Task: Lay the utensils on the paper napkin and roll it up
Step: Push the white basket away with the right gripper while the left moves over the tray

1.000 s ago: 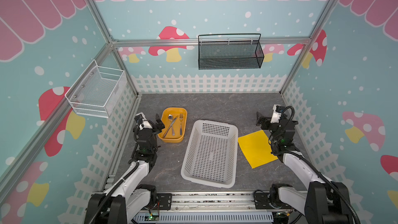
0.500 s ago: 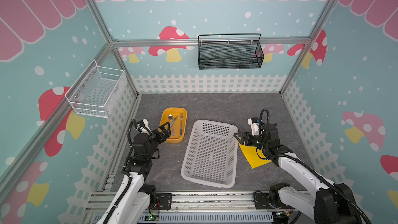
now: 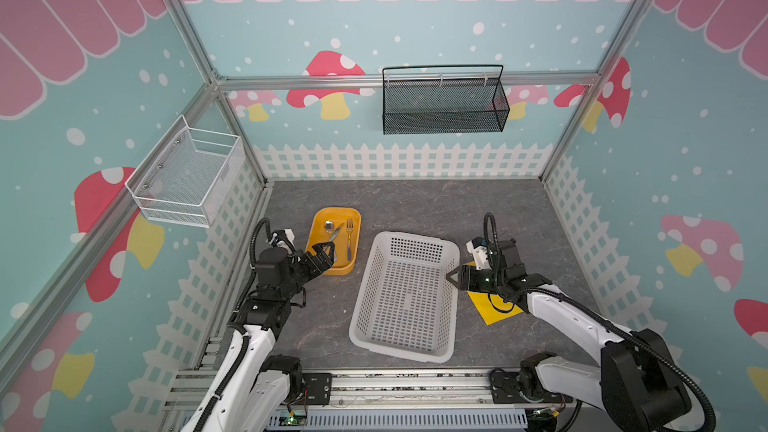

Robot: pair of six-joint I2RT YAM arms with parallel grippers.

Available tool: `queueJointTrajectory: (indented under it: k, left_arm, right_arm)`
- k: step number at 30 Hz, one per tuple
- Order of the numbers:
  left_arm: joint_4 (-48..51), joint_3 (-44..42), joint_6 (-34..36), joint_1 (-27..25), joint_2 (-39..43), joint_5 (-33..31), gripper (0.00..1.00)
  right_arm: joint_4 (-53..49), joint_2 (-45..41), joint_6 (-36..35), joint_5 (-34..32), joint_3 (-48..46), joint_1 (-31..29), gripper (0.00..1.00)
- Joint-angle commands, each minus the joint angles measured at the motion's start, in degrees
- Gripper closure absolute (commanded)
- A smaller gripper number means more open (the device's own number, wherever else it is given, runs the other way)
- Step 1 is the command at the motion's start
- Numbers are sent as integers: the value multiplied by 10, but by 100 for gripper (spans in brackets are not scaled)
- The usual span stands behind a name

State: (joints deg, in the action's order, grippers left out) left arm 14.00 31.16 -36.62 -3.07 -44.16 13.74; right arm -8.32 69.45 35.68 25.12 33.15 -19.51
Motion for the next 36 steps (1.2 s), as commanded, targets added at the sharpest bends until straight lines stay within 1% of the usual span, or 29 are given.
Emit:
queueJointTrajectory:
  k: [1,2,3,10,14,17,19,22,24,28,36]
  left_arm:
    - [50,21,20,2,0,11,1]
    - [53,22,19,2,1,10,1]
    - [55,23,19,2,2,10,1]
    - [74,36,21,2,6,10,1]
    - [87,41,23,2,6,6,1]
    - [94,43,23,2,6,6,1]
    - [97,44,22,2,6,6,1]
    - [100,43,21,2,4,3,1]
    - [107,45,23,2,3,1,1]
    - [118,51,26,2,4,1,1]
    - [127,53,18,2,11,15,1]
  right_arm:
    - [1,22,10,-12,21,-11,45]
    - [1,28,15,-18,25,-13,47]
    - [2,35,21,-26,29,-13,52]
    - [16,58,62,-112,63,-14,64]
    - [30,78,79,-149,88,-14,74]
    - [36,104,95,-174,111,-14,79]
    - [44,127,110,-190,126,-13,84]
    - [56,166,113,-197,158,-13,87]
    - [53,189,109,-200,185,-12,87]
    - [56,239,111,-243,230,-4,92]
    - [65,363,122,-234,361,45,92]
